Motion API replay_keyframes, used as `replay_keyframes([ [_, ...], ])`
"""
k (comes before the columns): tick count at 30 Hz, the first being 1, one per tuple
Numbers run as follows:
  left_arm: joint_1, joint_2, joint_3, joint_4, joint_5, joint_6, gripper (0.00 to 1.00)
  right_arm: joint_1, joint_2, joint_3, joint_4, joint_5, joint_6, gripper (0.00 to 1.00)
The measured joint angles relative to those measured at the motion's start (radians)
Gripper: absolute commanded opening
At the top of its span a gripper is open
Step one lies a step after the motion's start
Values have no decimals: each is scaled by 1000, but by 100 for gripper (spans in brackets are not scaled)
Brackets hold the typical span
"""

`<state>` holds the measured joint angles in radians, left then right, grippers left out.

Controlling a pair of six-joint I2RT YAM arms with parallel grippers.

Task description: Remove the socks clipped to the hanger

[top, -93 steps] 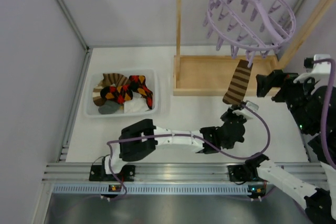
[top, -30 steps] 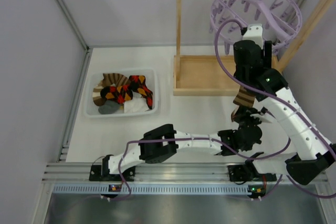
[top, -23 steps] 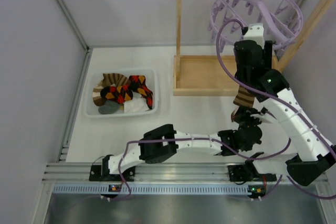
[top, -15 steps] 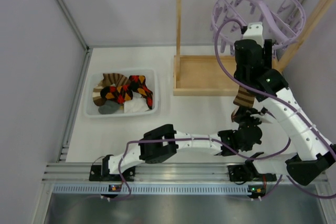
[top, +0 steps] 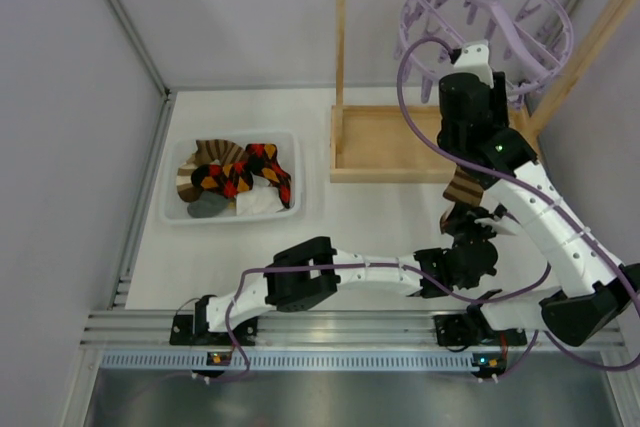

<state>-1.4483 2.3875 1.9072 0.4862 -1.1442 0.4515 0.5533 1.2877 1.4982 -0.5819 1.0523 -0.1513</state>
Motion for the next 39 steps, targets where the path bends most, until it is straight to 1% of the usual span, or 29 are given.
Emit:
replay_keyframes([
  [1,0,0,0,0,0,-1,0,0,1,-2,1,2,-3,46],
  [3,0,0,0,0,0,-2,0,0,5,-2,7,5,-6,46],
  [9,0,0,0,1,0,-5,0,0,14,-6,16,11,-7,31],
  [10,0,0,0,1,0,-5,0,0,15,-6,16,12,-7,23],
  [13,0,0,-2,1,0,-8,0,0,15,-6,23,13,-7,21],
  [15,0,0,-5,1,0,-9,0,0,15,-6,24,13,-6,15],
  [16,0,0,-8,2,0,-13,0,0,15,-6,24,13,-5,9],
  [17,0,-1,-14,3,0,-17,0,0,15,-6,24,13,-5,9],
  [18,0,-1,-22,5,1,-24,0,0,15,-6,24,13,-4,11],
  [19,0,-3,-32,6,2,-31,0,0,15,-6,25,13,-3,16],
  [21,0,-8,-62,7,1,-43,0,0,15,-6,25,13,-1,18],
  [22,0,-12,-78,7,0,-50,0,0,15,-6,25,11,3,22],
  [24,0,-32,-127,7,-3,-66,0,0,14,-6,25,5,6,28],
  [25,0,-51,-162,6,-2,-72,0,0,13,-6,24,-2,14,37],
  [27,1,-109,-253,-3,-3,-90,0,0,8,-6,21,-21,29,52],
  [30,0,-210,-387,-13,-8,-117,0,0,0,-6,12,-57,51,65],
  [32,1,-290,-478,-22,-8,-136,0,0,-9,-8,5,-83,66,70],
  [33,1,-337,-523,-24,-2,-143,0,0,-16,-8,-6,-98,77,75],
  [35,1,-432,-603,-32,2,-158,0,0,-34,-13,-24,-137,100,79],
  [39,6,-588,-687,-76,2,-201,0,0,-116,-68,-69,-236,151,99],
])
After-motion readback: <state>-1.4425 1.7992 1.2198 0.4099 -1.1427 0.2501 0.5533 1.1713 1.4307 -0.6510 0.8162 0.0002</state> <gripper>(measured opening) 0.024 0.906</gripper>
